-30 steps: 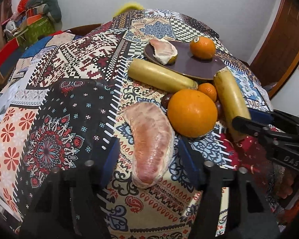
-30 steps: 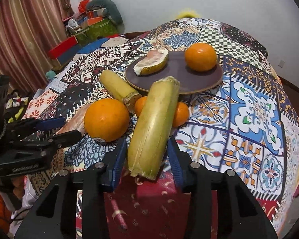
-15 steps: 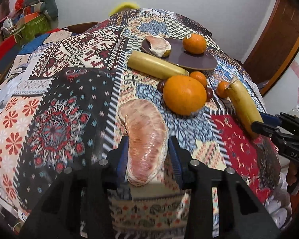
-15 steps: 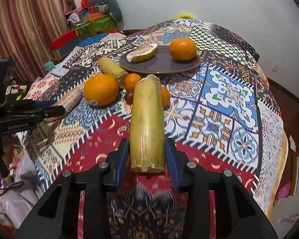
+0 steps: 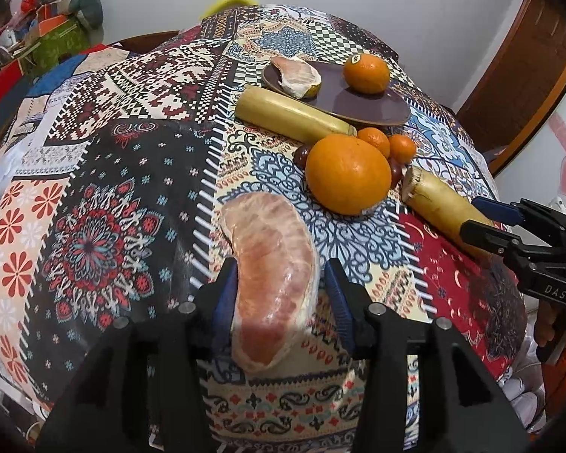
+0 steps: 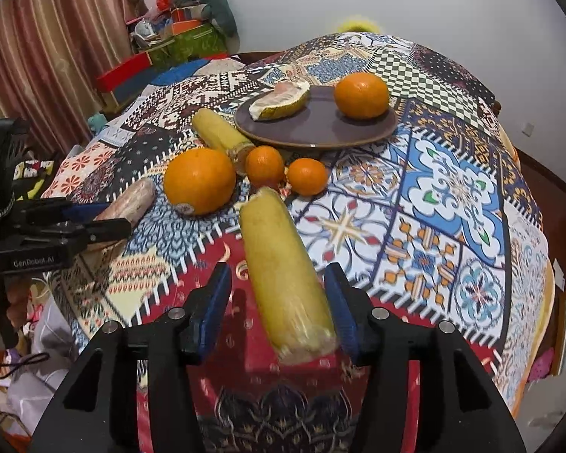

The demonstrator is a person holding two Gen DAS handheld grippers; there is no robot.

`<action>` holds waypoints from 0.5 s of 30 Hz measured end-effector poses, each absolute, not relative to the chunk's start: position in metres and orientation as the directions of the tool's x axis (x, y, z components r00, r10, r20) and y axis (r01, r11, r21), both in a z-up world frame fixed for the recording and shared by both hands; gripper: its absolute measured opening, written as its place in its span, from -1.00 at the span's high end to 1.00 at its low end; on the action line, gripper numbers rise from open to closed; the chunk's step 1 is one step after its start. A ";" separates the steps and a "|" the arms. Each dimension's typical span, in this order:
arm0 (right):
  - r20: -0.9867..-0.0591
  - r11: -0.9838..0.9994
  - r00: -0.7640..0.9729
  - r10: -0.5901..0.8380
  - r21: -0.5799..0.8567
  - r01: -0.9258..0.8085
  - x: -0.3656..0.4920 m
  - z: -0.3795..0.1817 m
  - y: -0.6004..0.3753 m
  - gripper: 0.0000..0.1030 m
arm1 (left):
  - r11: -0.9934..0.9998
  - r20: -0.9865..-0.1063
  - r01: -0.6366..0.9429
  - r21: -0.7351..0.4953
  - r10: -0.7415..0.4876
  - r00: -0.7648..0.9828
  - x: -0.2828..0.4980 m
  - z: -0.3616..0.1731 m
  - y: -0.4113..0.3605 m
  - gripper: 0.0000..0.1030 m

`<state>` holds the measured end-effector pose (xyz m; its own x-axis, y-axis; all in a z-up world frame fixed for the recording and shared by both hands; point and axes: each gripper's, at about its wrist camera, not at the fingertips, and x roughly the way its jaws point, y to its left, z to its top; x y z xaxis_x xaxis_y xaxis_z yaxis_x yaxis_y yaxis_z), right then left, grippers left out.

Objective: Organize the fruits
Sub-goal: 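Lift the pomelo segment and bamboo shoot and carry them toward the plate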

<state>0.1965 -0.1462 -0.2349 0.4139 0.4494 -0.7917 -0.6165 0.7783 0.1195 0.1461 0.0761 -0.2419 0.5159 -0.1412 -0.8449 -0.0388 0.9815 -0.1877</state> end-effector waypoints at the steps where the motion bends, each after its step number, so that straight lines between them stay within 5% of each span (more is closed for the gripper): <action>1: -0.794 0.777 0.412 0.447 0.116 -0.619 0.199 -0.236 -0.143 0.07 | 0.982 -0.845 -0.038 -0.185 -0.139 0.516 0.149 -0.243 0.076 0.10; 8: -0.817 0.776 0.373 0.440 0.136 -0.616 0.217 -0.254 -0.131 0.07 | 0.984 -0.840 -0.039 -0.176 -0.129 0.527 0.160 -0.246 0.074 0.10; 15: -0.794 0.778 0.384 0.471 0.169 -0.605 0.214 -0.246 -0.141 0.30 | 0.986 -0.843 -0.043 -0.159 -0.113 0.527 0.160 -0.243 0.074 0.14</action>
